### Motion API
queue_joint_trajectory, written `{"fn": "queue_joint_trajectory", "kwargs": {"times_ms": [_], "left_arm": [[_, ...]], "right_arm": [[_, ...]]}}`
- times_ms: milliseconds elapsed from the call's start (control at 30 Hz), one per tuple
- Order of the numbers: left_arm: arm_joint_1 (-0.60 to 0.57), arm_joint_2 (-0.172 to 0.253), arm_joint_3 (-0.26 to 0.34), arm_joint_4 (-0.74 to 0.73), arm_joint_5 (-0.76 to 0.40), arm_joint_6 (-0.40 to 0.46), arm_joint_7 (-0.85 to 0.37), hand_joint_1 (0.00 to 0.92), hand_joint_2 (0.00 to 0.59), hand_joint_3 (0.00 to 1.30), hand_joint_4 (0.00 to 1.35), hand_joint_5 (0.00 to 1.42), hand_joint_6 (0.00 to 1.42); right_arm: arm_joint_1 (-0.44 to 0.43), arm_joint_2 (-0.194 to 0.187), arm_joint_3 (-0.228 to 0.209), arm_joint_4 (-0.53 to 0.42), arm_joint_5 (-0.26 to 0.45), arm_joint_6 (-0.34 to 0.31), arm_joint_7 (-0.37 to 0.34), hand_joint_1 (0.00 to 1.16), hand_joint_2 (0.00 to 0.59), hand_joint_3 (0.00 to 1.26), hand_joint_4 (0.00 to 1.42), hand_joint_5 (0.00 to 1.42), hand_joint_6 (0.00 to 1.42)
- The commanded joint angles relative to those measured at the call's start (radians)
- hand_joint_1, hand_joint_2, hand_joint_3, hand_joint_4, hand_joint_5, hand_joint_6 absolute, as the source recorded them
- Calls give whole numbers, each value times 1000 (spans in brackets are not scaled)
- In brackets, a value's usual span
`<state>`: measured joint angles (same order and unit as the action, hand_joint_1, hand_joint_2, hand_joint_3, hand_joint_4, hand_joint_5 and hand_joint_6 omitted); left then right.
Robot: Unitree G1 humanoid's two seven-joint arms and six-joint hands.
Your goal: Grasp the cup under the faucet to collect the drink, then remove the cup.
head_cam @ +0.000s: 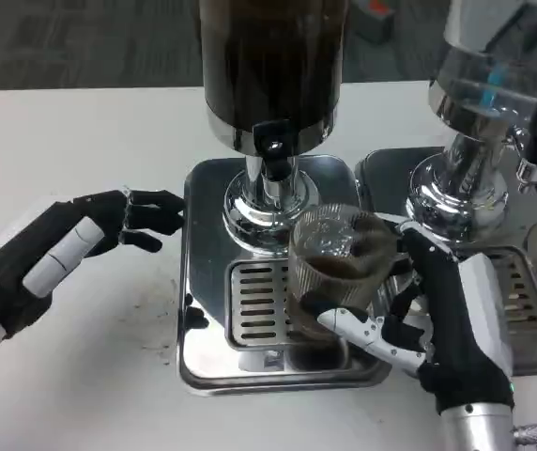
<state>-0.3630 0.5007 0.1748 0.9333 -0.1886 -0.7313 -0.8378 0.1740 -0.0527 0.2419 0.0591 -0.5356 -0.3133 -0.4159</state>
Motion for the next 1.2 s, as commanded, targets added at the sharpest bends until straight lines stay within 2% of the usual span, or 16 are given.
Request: {"fn": "queue_joint_trajectory", "kwargs": {"times_ms": [33,633,1200], "left_arm": [[13,-9,-4,-1,6,-16,10,0,105,386,367,313,408],[76,-17,-43,-101,12,-87,15,0,105,363,347,300,397],[170,3,-75,-227,31,-157,37,0,105,350,342,296,394]], "right_arm": [[11,-1,-14,-56,0,-4,-3,811,199,557,636,819,1096],[74,-12,-38,-154,-8,-6,4,829,195,562,636,827,1112],[171,-17,-62,-274,-1,-7,29,838,188,571,642,837,1122]]}}
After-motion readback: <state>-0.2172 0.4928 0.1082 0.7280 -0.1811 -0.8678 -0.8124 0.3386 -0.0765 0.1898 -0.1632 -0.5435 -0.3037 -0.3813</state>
